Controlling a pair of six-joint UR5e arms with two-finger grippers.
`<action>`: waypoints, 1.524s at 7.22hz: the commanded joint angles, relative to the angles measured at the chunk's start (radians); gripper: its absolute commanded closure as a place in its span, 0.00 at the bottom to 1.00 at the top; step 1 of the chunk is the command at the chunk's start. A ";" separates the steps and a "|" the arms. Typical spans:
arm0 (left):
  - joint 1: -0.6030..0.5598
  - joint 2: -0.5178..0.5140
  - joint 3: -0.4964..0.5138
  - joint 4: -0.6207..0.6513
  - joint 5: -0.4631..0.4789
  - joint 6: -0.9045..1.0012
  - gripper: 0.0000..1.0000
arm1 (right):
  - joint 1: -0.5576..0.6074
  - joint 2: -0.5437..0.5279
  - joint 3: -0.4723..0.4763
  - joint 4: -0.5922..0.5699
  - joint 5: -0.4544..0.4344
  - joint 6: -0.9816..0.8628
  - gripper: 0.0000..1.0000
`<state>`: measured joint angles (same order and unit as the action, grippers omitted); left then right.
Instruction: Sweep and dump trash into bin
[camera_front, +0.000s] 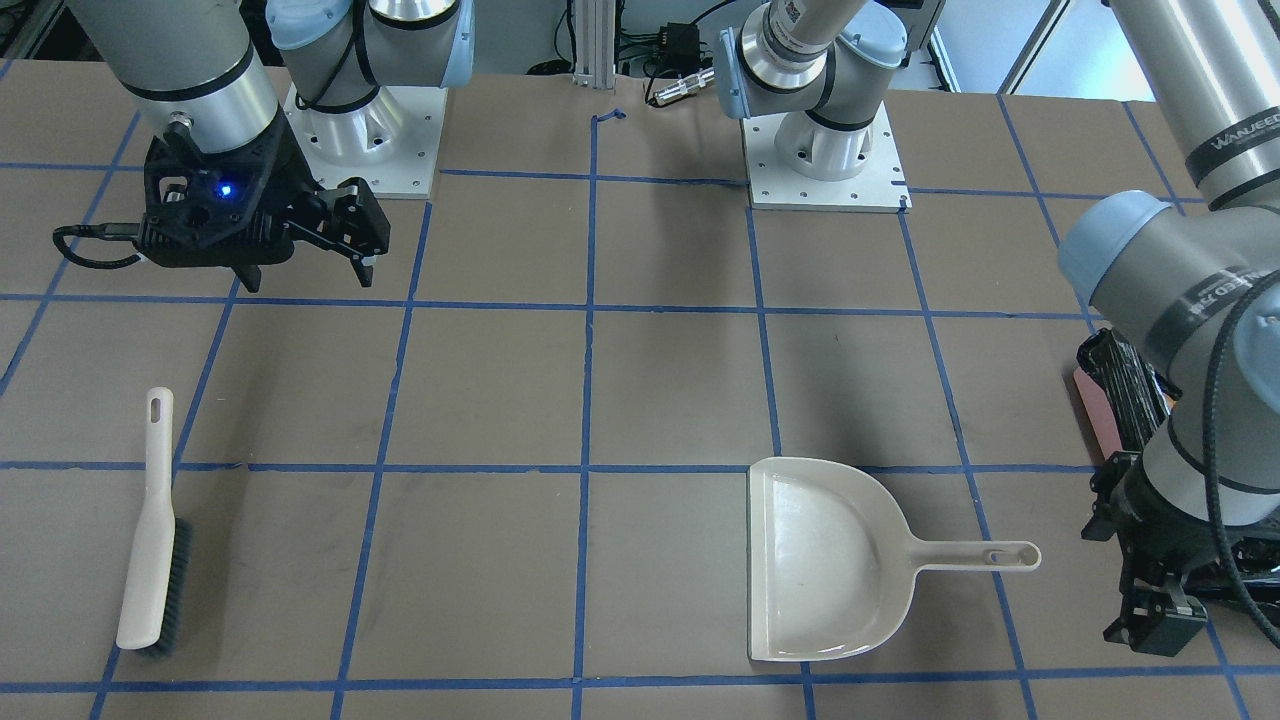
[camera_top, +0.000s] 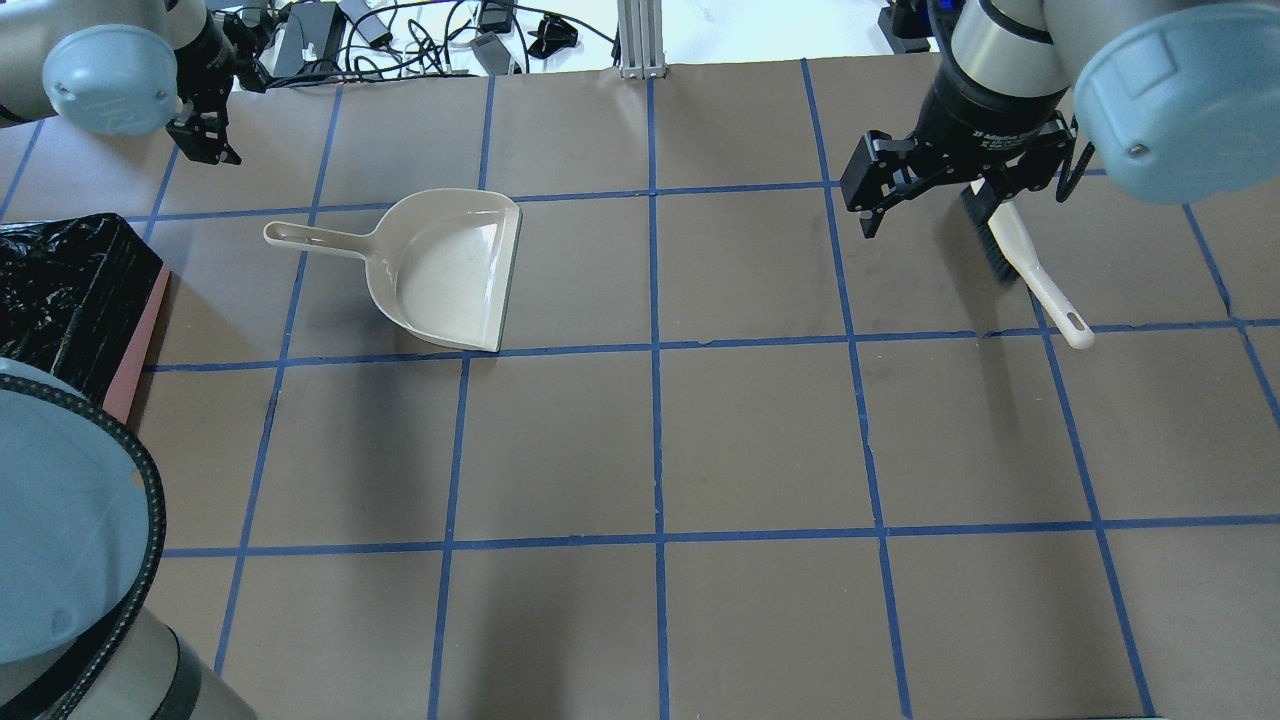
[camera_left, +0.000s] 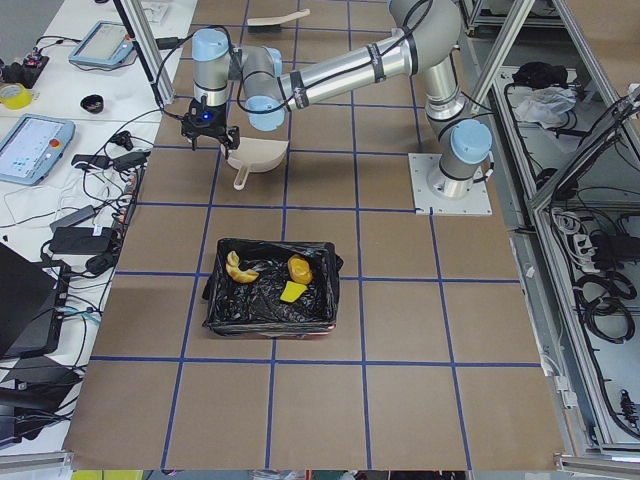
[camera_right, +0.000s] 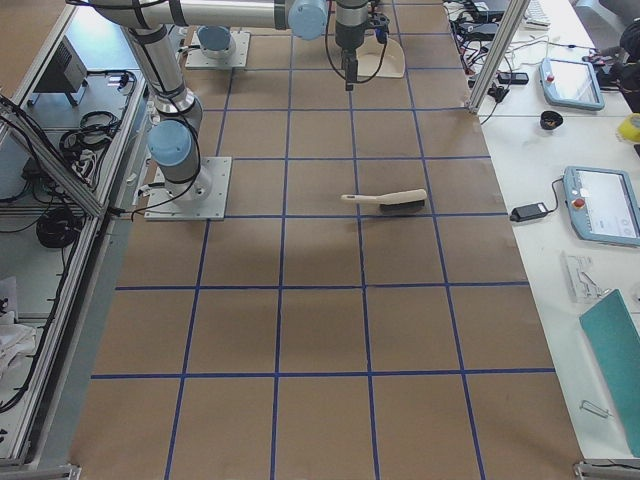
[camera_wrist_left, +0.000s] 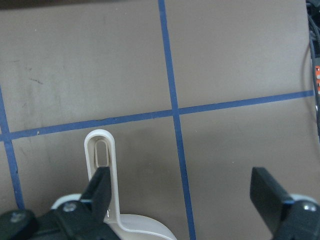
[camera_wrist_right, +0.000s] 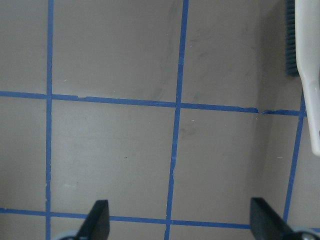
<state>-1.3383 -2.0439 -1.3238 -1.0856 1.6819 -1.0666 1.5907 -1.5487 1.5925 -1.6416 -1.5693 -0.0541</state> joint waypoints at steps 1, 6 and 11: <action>0.002 0.066 -0.008 0.016 -0.014 0.474 0.00 | -0.002 -0.001 -0.002 0.000 -0.005 -0.001 0.00; -0.089 0.154 -0.011 -0.054 -0.077 0.922 0.00 | -0.002 -0.008 -0.002 0.002 -0.003 -0.001 0.00; -0.234 0.218 -0.057 -0.286 -0.084 1.142 0.00 | -0.002 -0.013 0.000 0.003 -0.005 -0.001 0.00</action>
<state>-1.5426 -1.8477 -1.3561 -1.3426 1.5994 0.0355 1.5892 -1.5606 1.5916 -1.6392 -1.5726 -0.0552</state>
